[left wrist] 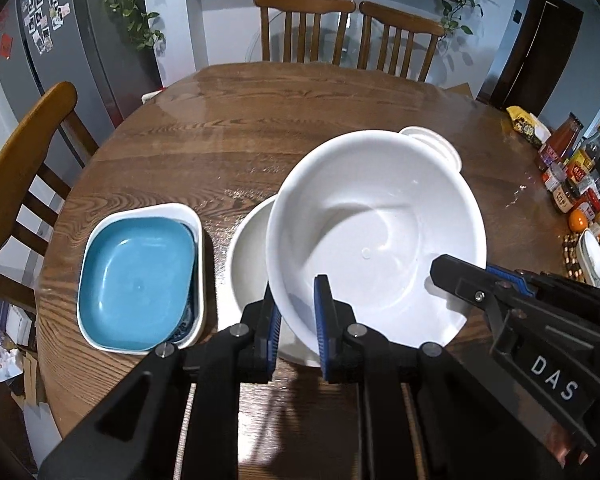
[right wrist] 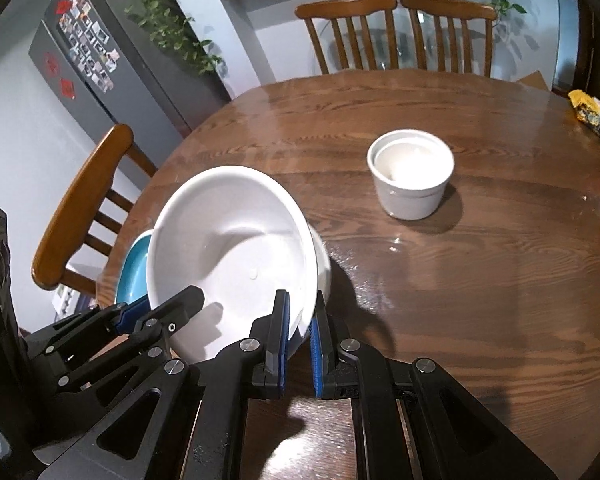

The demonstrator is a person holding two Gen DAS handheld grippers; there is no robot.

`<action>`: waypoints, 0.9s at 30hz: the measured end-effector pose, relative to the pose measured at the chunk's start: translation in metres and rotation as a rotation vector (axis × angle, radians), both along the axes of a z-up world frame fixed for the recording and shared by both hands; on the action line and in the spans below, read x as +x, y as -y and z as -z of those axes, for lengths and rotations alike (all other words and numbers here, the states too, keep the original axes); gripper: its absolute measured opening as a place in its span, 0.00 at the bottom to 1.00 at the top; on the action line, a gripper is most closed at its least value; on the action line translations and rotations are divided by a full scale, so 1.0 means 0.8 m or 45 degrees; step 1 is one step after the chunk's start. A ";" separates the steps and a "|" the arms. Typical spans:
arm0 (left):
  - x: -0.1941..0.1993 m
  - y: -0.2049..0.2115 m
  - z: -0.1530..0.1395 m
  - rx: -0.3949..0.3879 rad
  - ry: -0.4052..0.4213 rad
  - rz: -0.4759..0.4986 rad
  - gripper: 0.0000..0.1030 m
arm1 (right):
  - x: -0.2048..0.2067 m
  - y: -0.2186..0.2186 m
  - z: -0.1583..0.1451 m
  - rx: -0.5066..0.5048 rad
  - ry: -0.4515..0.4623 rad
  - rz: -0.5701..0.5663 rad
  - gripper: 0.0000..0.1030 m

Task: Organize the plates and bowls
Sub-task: 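Lower the smaller white bowl into the large white bowl with both grippers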

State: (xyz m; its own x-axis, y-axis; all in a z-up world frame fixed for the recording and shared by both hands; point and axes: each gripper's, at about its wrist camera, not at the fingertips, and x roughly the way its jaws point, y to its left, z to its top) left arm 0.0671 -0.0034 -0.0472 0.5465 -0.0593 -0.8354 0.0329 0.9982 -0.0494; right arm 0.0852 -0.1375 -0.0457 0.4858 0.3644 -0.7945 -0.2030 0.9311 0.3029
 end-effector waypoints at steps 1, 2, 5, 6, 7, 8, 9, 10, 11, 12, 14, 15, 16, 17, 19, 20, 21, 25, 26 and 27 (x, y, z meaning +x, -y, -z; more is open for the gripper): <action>0.003 -0.004 0.004 -0.005 -0.022 0.006 0.15 | 0.002 -0.004 0.003 -0.006 -0.008 -0.002 0.10; 0.004 -0.006 0.006 -0.005 -0.035 0.009 0.16 | 0.003 -0.007 0.004 -0.009 -0.013 -0.003 0.10; 0.011 -0.013 0.016 -0.011 -0.088 0.024 0.17 | 0.011 -0.016 0.011 -0.018 -0.039 -0.008 0.10; 0.013 -0.016 0.019 -0.019 -0.103 0.022 0.17 | 0.014 -0.018 0.015 -0.018 -0.053 -0.008 0.10; 0.016 -0.019 0.022 -0.028 -0.121 0.019 0.17 | 0.017 -0.020 0.017 -0.017 -0.064 -0.009 0.10; 0.018 -0.021 0.025 -0.031 -0.133 0.015 0.17 | 0.018 -0.022 0.019 -0.015 -0.072 -0.010 0.10; 0.019 -0.023 0.026 -0.031 -0.141 0.015 0.16 | 0.021 -0.025 0.022 -0.017 -0.085 -0.012 0.10; 0.021 -0.023 0.028 -0.028 -0.148 0.015 0.16 | 0.021 -0.028 0.025 -0.020 -0.093 -0.012 0.10; 0.023 -0.024 0.030 -0.026 -0.159 0.018 0.16 | 0.023 -0.030 0.027 -0.024 -0.101 -0.010 0.10; 0.025 -0.024 0.032 -0.030 -0.173 0.022 0.16 | 0.024 -0.032 0.030 -0.030 -0.108 -0.009 0.10; 0.027 -0.024 0.034 -0.034 -0.186 0.028 0.16 | 0.025 -0.033 0.032 -0.033 -0.118 -0.002 0.10; 0.028 -0.024 0.035 -0.033 -0.190 0.034 0.16 | 0.025 -0.032 0.033 -0.034 -0.122 0.002 0.10; 0.029 -0.023 0.035 -0.031 -0.195 0.040 0.16 | 0.026 -0.031 0.034 -0.037 -0.126 0.005 0.10; 0.030 -0.021 0.035 -0.028 -0.201 0.046 0.16 | 0.026 -0.031 0.035 -0.040 -0.132 0.009 0.10; 0.031 -0.020 0.037 -0.028 -0.208 0.051 0.16 | 0.027 -0.030 0.036 -0.048 -0.142 0.014 0.10; 0.032 -0.020 0.037 -0.026 -0.213 0.056 0.16 | 0.028 -0.028 0.035 -0.051 -0.145 0.015 0.10; 0.033 -0.021 0.037 -0.025 -0.216 0.059 0.16 | 0.028 -0.029 0.035 -0.058 -0.148 0.017 0.10; 0.036 -0.021 0.039 -0.003 -0.221 0.064 0.16 | 0.030 -0.030 0.037 -0.072 -0.161 0.019 0.10; 0.037 -0.021 0.040 0.007 -0.222 0.064 0.16 | 0.030 -0.031 0.037 -0.075 -0.166 0.019 0.10; 0.038 -0.021 0.041 0.015 -0.223 0.064 0.17 | 0.031 -0.032 0.039 -0.080 -0.170 0.014 0.10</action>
State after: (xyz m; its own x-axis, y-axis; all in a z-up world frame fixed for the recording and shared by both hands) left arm 0.0971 0.0131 -0.0799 0.3892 -0.0724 -0.9183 0.0750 0.9961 -0.0467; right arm 0.1098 -0.1118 -0.0766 0.3780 0.3067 -0.8735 -0.1544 0.9512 0.2672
